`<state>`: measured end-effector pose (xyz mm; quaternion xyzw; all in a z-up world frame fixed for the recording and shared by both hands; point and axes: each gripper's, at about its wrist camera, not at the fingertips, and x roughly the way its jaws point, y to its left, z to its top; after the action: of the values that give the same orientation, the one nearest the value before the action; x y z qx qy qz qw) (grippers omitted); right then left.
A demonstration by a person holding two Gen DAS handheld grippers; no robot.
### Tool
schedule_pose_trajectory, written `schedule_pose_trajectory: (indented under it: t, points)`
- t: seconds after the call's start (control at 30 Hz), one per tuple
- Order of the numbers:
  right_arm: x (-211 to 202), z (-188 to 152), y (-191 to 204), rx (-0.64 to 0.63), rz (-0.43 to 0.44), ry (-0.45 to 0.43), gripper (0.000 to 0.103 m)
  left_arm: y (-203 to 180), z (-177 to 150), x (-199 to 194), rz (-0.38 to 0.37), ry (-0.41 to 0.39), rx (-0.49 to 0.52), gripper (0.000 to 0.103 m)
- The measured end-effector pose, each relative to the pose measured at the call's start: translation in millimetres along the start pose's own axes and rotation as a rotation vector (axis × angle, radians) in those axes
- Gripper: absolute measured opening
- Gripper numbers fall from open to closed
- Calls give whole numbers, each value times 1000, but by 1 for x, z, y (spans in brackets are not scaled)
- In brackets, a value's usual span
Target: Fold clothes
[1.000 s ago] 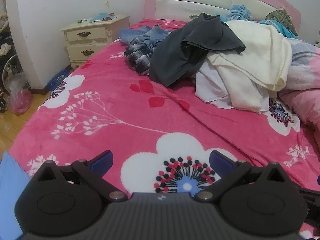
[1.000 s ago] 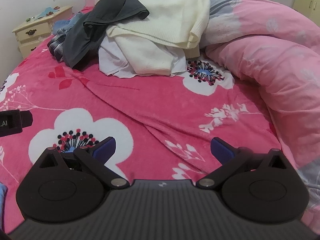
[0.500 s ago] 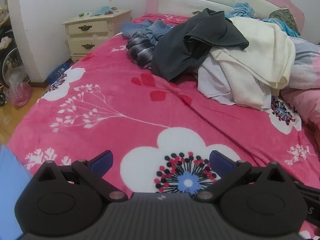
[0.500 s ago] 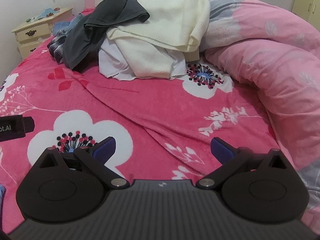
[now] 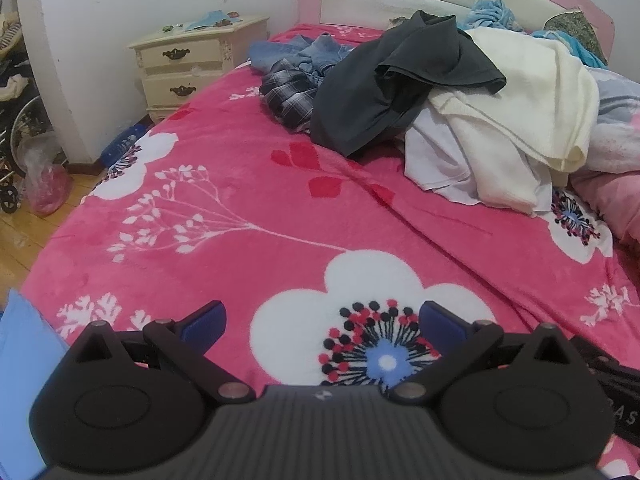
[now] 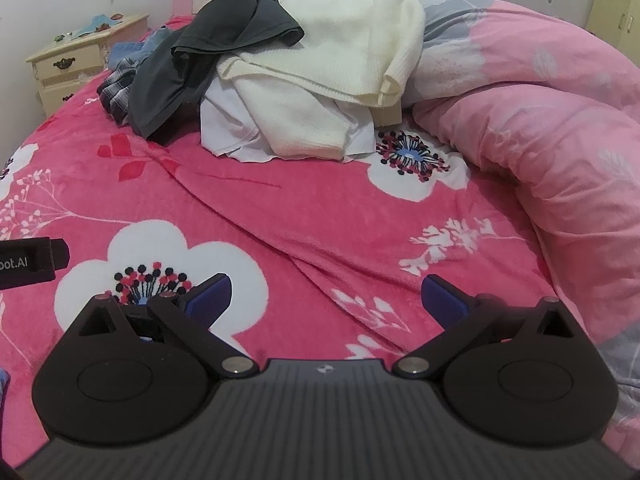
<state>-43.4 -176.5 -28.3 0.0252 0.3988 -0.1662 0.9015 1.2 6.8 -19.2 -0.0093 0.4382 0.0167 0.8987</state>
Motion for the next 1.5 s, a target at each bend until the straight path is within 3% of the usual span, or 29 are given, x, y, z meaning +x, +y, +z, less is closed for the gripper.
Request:
schedule_pose_trajectory:
  t: [1.07,1.33,1.5]
  points:
    - [0,2,0,-15,10,-7,102,5,-2,5,1,6,4,103]
    - [6,10,-6,-6,10,-42,102,17,11,9,-40,-52,-35,103]
    - [10,27,-12,-29,28,-110,102,25,36,19,-74,-107,-65,103]
